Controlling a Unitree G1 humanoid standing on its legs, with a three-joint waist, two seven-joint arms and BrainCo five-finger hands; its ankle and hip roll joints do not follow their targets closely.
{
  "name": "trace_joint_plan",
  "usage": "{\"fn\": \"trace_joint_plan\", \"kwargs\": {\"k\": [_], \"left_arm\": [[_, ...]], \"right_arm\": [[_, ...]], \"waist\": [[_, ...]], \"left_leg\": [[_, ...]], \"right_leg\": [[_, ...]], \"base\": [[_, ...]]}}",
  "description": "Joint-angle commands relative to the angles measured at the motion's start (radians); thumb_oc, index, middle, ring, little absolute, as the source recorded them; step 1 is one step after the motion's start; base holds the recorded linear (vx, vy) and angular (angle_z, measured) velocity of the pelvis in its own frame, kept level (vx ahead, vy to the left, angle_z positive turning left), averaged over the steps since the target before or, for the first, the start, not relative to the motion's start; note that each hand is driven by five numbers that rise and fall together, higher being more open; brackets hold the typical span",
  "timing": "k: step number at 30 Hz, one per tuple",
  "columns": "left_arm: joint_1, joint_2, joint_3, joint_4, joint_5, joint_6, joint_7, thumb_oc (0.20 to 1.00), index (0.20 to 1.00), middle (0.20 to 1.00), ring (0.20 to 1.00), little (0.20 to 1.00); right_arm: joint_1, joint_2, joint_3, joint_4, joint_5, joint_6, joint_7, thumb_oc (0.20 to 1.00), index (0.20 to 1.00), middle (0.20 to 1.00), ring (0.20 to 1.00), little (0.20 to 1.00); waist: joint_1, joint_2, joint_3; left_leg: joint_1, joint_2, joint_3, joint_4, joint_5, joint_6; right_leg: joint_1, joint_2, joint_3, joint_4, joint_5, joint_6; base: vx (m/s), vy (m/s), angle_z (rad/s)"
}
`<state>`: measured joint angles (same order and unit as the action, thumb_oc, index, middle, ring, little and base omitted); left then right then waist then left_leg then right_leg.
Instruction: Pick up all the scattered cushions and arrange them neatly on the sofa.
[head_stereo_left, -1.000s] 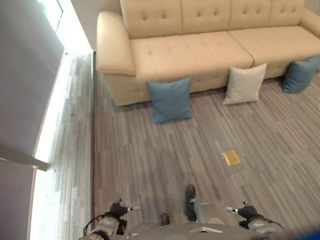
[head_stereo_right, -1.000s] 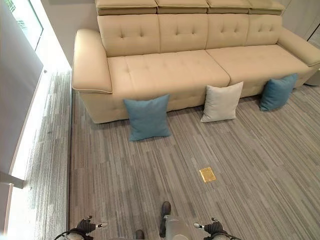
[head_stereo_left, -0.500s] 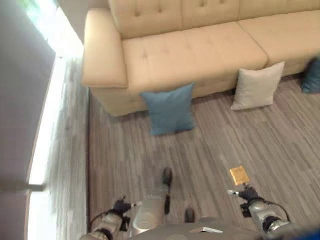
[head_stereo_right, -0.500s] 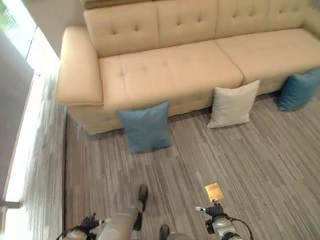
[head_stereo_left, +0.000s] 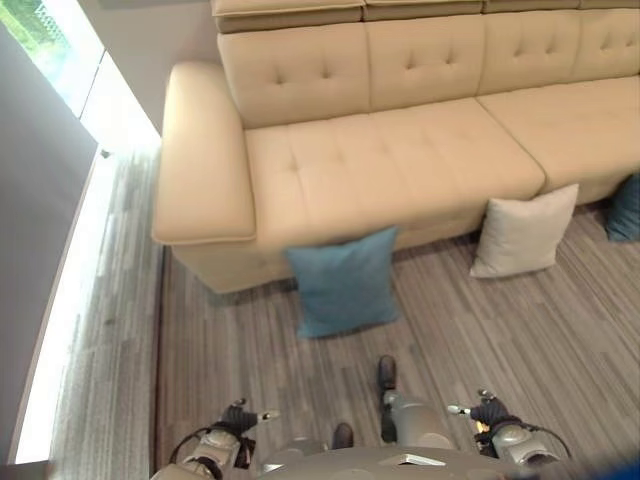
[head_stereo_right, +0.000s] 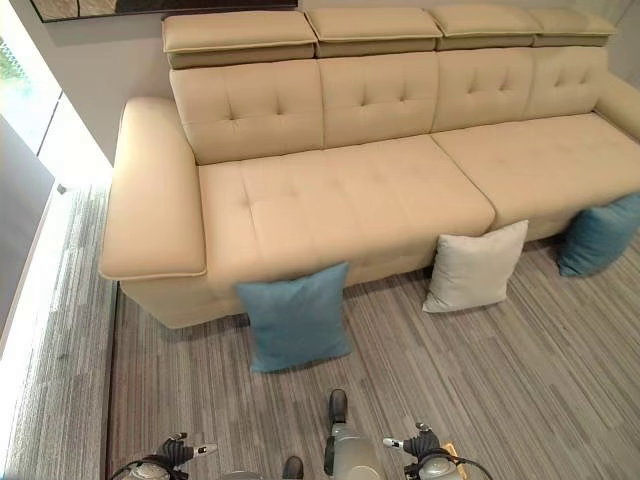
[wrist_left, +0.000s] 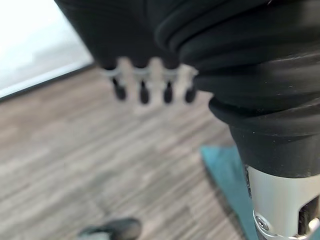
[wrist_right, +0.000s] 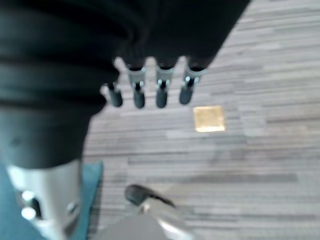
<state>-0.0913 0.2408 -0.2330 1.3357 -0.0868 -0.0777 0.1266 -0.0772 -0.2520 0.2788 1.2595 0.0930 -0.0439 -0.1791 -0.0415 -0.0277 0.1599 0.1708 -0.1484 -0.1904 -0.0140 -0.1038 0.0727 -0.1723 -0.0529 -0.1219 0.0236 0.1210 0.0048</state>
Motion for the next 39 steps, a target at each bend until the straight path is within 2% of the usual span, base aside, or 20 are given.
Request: {"fn": "trace_joint_plan", "kwargs": {"k": [1,3,5,6,8,11,13,14,15,22,24,25,27,28,32,33,39], "left_arm": [[-0.016,0.002,-0.018,-0.032,0.032,-0.024,-0.013,1.0,1.0,1.0,1.0,1.0],[-0.027,-0.001,-0.027,-0.042,0.028,-0.024,-0.014,1.0,1.0,1.0,1.0,1.0],[-0.037,-0.003,-0.033,-0.052,0.022,-0.023,-0.013,1.0,1.0,1.0,1.0,1.0],[-0.044,-0.007,-0.042,-0.059,0.017,-0.023,-0.014,1.0,1.0,1.0,1.0,1.0],[-0.049,-0.009,-0.051,-0.063,0.021,-0.021,-0.015,1.0,1.0,1.0,1.0,1.0],[-0.053,-0.008,-0.058,-0.064,0.027,-0.021,-0.016,1.0,1.0,1.0,1.0,1.0],[-0.047,-0.008,-0.054,-0.059,0.028,-0.019,-0.016,1.0,1.0,1.0,1.0,1.0],[-0.033,-0.003,-0.041,-0.055,0.029,-0.02,-0.019,1.0,1.0,1.0,1.0,1.0],[-0.029,-0.002,-0.036,-0.052,0.03,-0.019,-0.021,1.0,1.0,1.0,1.0,1.0],[-0.01,0.005,-0.013,-0.041,0.018,-0.016,-0.022,1.0,1.0,1.0,1.0,1.0],[-0.013,0.012,-0.01,-0.044,0.014,-0.018,-0.019,1.0,1.0,1.0,1.0,1.0],[-0.013,0.012,-0.01,-0.044,0.014,-0.018,-0.019,1.0,1.0,1.0,1.0,1.0],[-0.02,0.021,-0.008,-0.047,0.011,-0.021,-0.018,1.0,1.0,1.0,1.0,1.0],[-0.026,0.028,-0.01,-0.048,0.013,-0.024,-0.013,1.0,1.0,1.0,1.0,1.0],[-0.035,0.028,-0.007,-0.049,-0.001,-0.031,-0.012,1.0,1.0,1.0,1.0,1.0],[-0.04,0.022,-0.014,-0.054,-0.002,-0.035,-0.014,1.0,1.0,1.0,1.0,1.0],[-0.067,0.012,-0.027,-0.087,-0.031,-0.043,-0.012,1.0,1.0,1.0,1.0,1.0]], "right_arm": [[-0.04,-0.055,-0.008,-0.007,-0.006,-0.026,-0.01,1.0,1.0,1.0,1.0,1.0],[-0.045,-0.059,-0.009,-0.009,0.002,-0.031,-0.015,1.0,1.0,1.0,1.0,1.0],[-0.047,-0.062,-0.008,-0.007,0.014,-0.035,-0.016,1.0,1.0,1.0,1.0,1.0],[-0.045,-0.066,-0.009,-0.005,0.022,-0.035,-0.015,1.0,1.0,1.0,1.0,1.0],[-0.041,-0.069,-0.016,0.001,0.026,-0.035,-0.012,1.0,1.0,1.0,1.0,1.0],[-0.042,-0.07,-0.023,0.004,0.028,-0.035,-0.011,1.0,1.0,1.0,1.0,1.0],[-0.038,-0.066,-0.023,0.005,0.019,-0.031,-0.011,1.0,1.0,1.0,1.0,1.0],[-0.033,-0.061,-0.021,0.0,0.006,-0.033,-0.008,1.0,1.0,1.0,1.0,1.0],[-0.033,-0.059,-0.02,0.0,0.003,-0.032,-0.007,1.0,1.0,1.0,1.0,1.0],[-0.032,-0.049,-0.017,0.0,-0.008,-0.026,-0.007,1.0,1.0,1.0,1.0,1.0],[-0.045,-0.048,-0.008,-0.005,-0.017,-0.022,-0.005,1.0,1.0,1.0,1.0,1.0],[-0.045,-0.048,-0.008,-0.005,-0.017,-0.022,-0.005,1.0,1.0,1.0,1.0,1.0],[-0.053,-0.044,-0.005,-0.012,-0.017,-0.021,-0.002,1.0,1.0,1.0,1.0,1.0],[-0.058,-0.044,-0.004,-0.017,-0.017,-0.022,-0.003,1.0,1.0,1.0,1.0,1.0],[-0.058,-0.045,-0.003,-0.006,-0.019,-0.019,-0.004,1.0,1.0,1.0,1.0,1.0],[-0.054,-0.048,-0.002,-0.009,-0.015,-0.025,-0.006,1.0,1.0,1.0,1.0,1.0],[-0.058,-0.058,-0.004,-0.015,0.001,-0.038,-0.017,1.0,1.0,1.0,1.0,1.0]], "waist": [[0.006,-0.012,0.009],[0.005,-0.019,0.027],[0.002,-0.027,0.041],[0.0,-0.03,0.049],[-0.002,-0.039,0.048],[-0.002,-0.038,0.047],[0.001,-0.032,0.044],[0.004,-0.024,0.018],[0.006,-0.022,0.014],[0.025,-0.025,0.002],[0.032,-0.019,0.015],[0.032,-0.019,0.013],[0.028,-0.015,0.024],[0.029,-0.015,0.026],[0.028,-0.024,0.017],[0.022,-0.027,0.011],[0.007,-0.025,0.024]], "left_leg": [[-0.099,0.118,0.05,0.131,-0.092,-0.099],[-0.167,0.135,0.069,0.244,-0.051,-0.127],[-0.216,0.15,0.103,0.324,-0.035,-0.132],[-0.245,0.162,0.142,0.337,-0.041,-0.126],[-0.273,0.168,0.185,0.302,-0.055,-0.12],[-0.303,0.174,0.226,0.249,-0.029,-0.12],[-0.277,0.165,0.21,0.203,-0.017,-0.121],[-0.229,0.152,0.213,0.132,-0.021,-0.109],[-0.218,0.148,0.214,0.12,-0.021,-0.104],[-0.191,0.12,0.206,0.114,-0.045,-0.071],[-0.203,0.113,0.203,0.122,-0.048,-0.053],[-0.205,0.112,0.203,0.123,-0.048,-0.053],[-0.215,0.114,0.194,0.127,-0.045,-0.048],[-0.22,0.115,0.193,0.131,-0.048,-0.051],[-0.228,0.124,0.187,0.132,-0.043,-0.07],[-0.224,0.144,0.182,0.116,-0.027,-0.09],[-0.216,0.171,0.168,0.084,0.001,-0.115]], "right_leg": [[0.065,-0.018,-0.004,0.035,-0.151,0.041],[0.088,-0.016,-0.017,0.024,-0.166,0.022],[0.112,-0.013,-0.03,0.014,-0.18,0.002],[0.132,-0.014,-0.041,0.008,-0.196,-0.007],[0.148,-0.02,-0.057,0.002,-0.21,-0.005],[0.158,-0.019,-0.069,0.012,-0.223,-0.003],[0.164,-0.01,-0.062,0.018,-0.221,0.003],[0.176,-0.014,-0.058,-0.005,-0.204,0.02],[0.178,-0.016,-0.054,-0.006,-0.202,0.024],[0.172,-0.039,-0.027,0.01,-0.185,0.053],[0.12,-0.053,-0.017,0.086,-0.182,0.077],[0.117,-0.054,-0.017,0.088,-0.183,0.077],[0.083,-0.055,0.022,0.138,-0.185,0.094],[0.085,-0.073,0.033,0.117,-0.179,0.094],[0.103,-0.077,0.039,0.053,-0.172,0.083],[0.117,-0.063,0.027,0.033,-0.181,0.069],[0.139,-0.041,-0.014,0.009,-0.193,0.048]], "base": [[0.1,-0.19,0.76],[0.04,-0.149,0.76],[0.04,-0.127,0.63],[0.07,-0.099,0.37],[0.08,-0.042,0.25],[0.08,0.019,0.36],[0.1,0.093,-0.27],[0.13,0.153,-0.56],[0.11,0.134,-0.37],[0.03,0.103,-0.1],[-0.05,0.093,-0.11],[-0.05,0.057,-0.18],[-0.04,-0.024,-0.36],[-0.03,-0.101,-0.25],[0.05,-0.187,0.01],[0.07,-0.227,0.02],[0.03,-0.142,0.28]]}}
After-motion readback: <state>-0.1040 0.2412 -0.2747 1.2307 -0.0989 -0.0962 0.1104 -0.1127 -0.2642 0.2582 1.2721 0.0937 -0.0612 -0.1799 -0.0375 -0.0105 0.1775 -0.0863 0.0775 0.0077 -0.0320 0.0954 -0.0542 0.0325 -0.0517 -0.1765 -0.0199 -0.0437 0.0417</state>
